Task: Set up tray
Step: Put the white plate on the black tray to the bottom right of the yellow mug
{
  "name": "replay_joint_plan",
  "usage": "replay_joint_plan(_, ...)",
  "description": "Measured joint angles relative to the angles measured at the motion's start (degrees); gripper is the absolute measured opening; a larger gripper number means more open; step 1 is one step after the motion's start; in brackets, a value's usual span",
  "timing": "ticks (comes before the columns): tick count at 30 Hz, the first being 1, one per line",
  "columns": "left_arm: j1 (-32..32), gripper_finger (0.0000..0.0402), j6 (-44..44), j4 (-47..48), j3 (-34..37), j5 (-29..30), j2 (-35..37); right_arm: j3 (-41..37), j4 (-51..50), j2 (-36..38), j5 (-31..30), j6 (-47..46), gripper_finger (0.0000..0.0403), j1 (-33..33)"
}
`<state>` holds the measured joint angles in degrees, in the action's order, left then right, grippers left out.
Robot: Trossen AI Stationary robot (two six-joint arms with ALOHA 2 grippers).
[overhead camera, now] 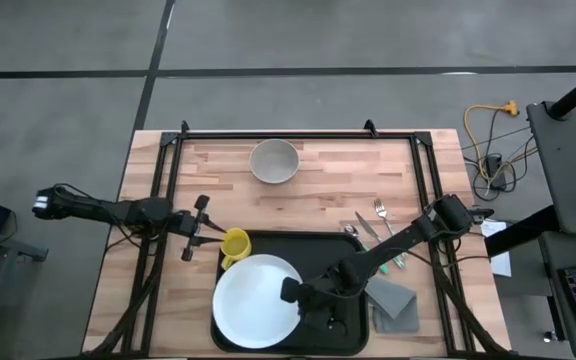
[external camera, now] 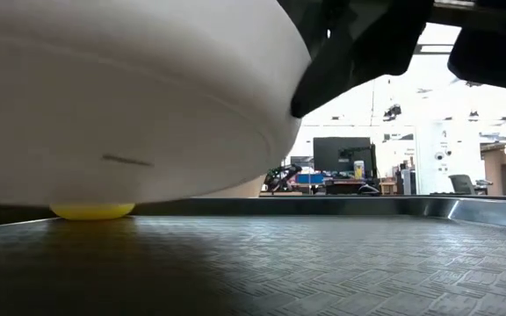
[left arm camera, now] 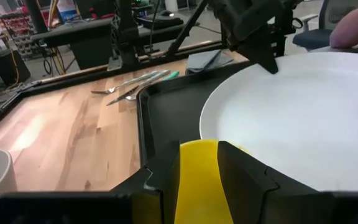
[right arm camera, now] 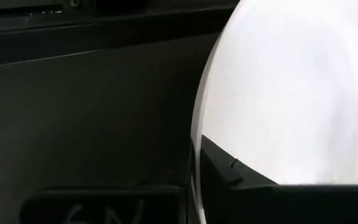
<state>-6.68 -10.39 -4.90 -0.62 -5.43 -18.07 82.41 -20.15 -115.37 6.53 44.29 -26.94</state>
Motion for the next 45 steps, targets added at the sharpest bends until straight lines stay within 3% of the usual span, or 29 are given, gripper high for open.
replay_joint_plan(17,0.0,0.0094,0.0,-0.01,0.02,0.0,-1.92,-0.46,0.35,-0.02,0.0,-1.31,0.0012,0.15)
replay_joint_plan(45,0.01,0.0094,0.0,-0.01,0.02,0.0,-1.92,-0.46,2.25,-0.02,-0.01,-8.01,0.0123,0.22)
